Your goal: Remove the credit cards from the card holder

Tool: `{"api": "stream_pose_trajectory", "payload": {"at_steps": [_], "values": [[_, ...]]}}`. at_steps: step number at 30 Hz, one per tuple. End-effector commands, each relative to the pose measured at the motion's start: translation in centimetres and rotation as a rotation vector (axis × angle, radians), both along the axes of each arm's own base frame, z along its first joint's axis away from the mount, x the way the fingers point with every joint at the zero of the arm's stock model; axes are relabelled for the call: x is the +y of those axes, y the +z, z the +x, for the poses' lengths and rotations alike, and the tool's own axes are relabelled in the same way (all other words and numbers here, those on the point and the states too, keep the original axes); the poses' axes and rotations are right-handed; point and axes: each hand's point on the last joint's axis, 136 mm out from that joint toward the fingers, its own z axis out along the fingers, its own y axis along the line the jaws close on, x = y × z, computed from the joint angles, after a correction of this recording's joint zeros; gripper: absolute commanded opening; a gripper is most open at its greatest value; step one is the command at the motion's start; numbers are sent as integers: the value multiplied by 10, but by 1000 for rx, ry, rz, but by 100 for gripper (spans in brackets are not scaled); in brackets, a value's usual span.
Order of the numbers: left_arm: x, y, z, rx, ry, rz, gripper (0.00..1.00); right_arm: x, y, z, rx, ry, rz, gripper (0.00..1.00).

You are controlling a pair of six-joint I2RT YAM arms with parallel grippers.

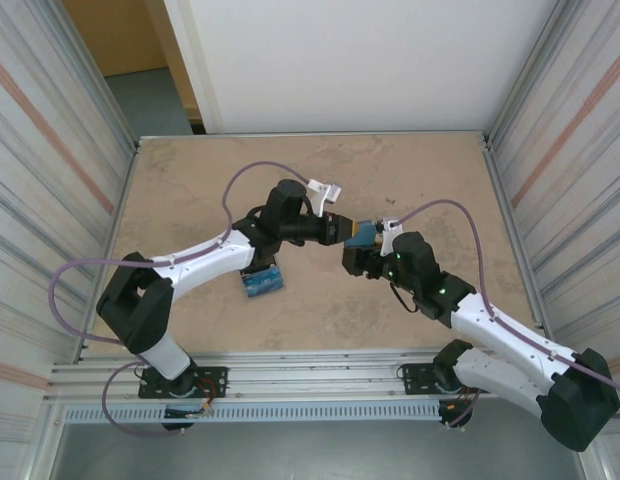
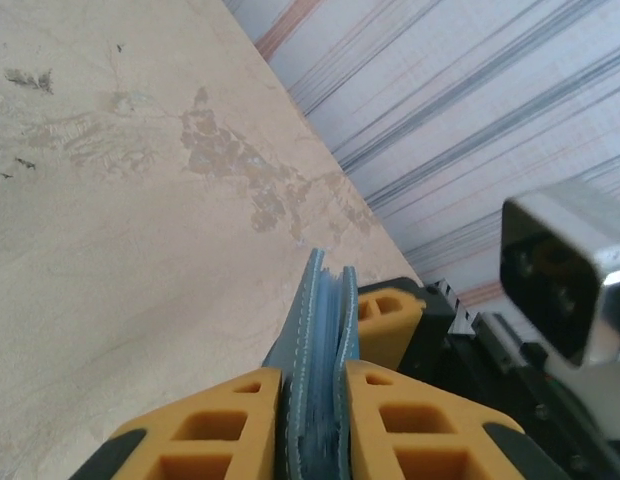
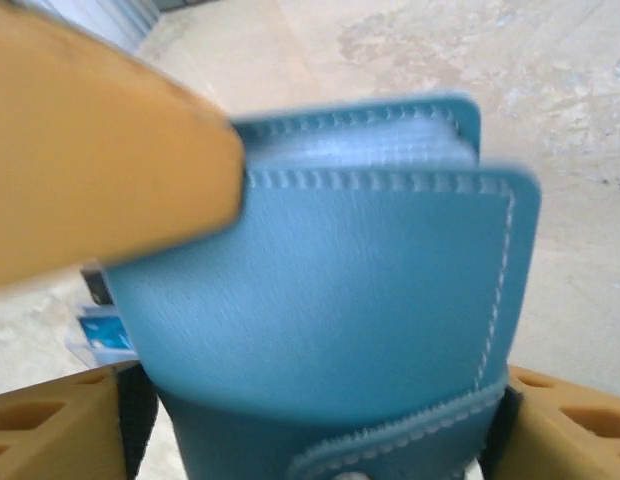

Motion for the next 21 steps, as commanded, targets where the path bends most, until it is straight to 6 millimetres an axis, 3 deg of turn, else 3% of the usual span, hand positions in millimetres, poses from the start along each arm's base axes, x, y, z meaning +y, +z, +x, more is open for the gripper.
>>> {"api": "stream_pose_trajectory", "payload": {"at_steps": [1, 3, 11, 16, 21], "values": [[9, 37, -8, -95, -62, -35, 0, 10, 39, -4, -61, 88, 50, 94], [16, 51, -9, -133, -80, -57, 0, 11, 47, -9, -58, 138, 75, 99], [54, 100, -27, -231, -157, -138, 0, 16, 77, -26, -22, 362, 278, 99], [69, 110, -34, -218, -166, -162, 0, 31, 88, -38, -42, 477, 302, 97], [71, 111, -34, -184, -164, -181, 0, 47, 86, -40, -61, 506, 248, 92]]}}
